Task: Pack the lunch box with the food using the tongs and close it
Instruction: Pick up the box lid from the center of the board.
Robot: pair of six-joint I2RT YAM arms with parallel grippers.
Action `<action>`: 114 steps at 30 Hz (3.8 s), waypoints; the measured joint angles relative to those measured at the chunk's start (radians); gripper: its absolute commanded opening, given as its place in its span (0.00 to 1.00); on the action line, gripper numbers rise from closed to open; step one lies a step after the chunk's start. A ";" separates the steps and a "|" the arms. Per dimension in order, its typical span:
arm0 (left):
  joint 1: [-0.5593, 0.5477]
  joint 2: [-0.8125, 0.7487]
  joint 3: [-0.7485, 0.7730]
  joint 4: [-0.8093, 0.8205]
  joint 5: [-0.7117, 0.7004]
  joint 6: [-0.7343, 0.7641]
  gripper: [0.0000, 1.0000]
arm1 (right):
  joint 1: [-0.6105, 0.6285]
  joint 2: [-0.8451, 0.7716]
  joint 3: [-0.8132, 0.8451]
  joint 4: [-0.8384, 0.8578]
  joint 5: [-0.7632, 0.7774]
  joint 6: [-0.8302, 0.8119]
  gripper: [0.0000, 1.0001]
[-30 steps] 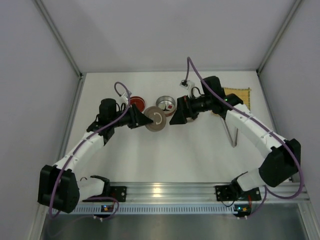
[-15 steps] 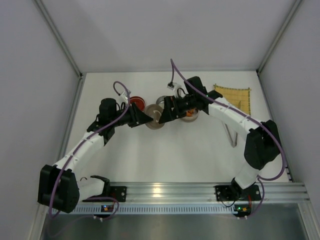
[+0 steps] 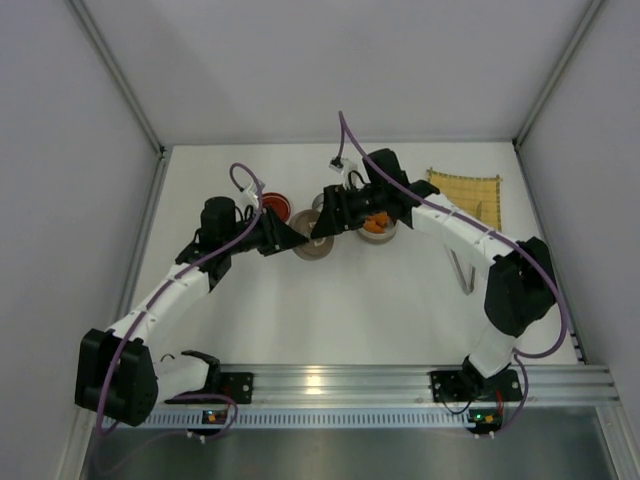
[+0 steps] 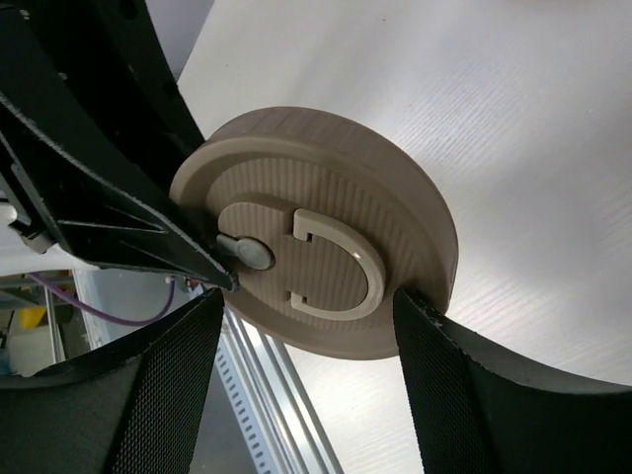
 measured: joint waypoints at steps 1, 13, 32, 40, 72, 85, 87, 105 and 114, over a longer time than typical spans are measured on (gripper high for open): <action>0.000 0.000 0.000 0.000 0.000 0.000 0.00 | 0.000 0.007 0.000 0.001 0.003 0.004 0.67; -0.002 0.000 0.000 0.009 -0.008 0.000 0.00 | 0.003 0.042 -0.009 0.065 -0.021 0.088 0.56; -0.001 -0.002 -0.005 0.040 0.003 0.018 0.00 | -0.069 0.049 -0.298 0.592 -0.191 0.482 0.20; 0.000 -0.015 -0.005 0.065 -0.014 0.027 0.00 | -0.080 0.048 -0.313 0.681 -0.194 0.540 0.15; -0.012 0.111 -0.019 -0.034 -0.087 0.059 0.00 | -0.044 -0.087 -0.330 0.754 -0.299 0.485 0.37; -0.012 0.074 0.003 -0.090 -0.201 0.041 0.00 | -0.007 -0.203 -0.109 0.180 0.192 0.090 0.74; -0.012 0.074 0.010 -0.095 -0.217 0.039 0.00 | 0.020 -0.192 -0.089 0.146 0.245 0.069 0.73; -0.012 0.101 0.053 -0.088 -0.240 -0.046 0.00 | 0.117 -0.047 -0.036 0.049 0.378 0.022 0.61; -0.012 0.101 0.053 -0.080 -0.238 -0.058 0.00 | 0.125 0.043 0.019 0.042 0.378 0.022 0.39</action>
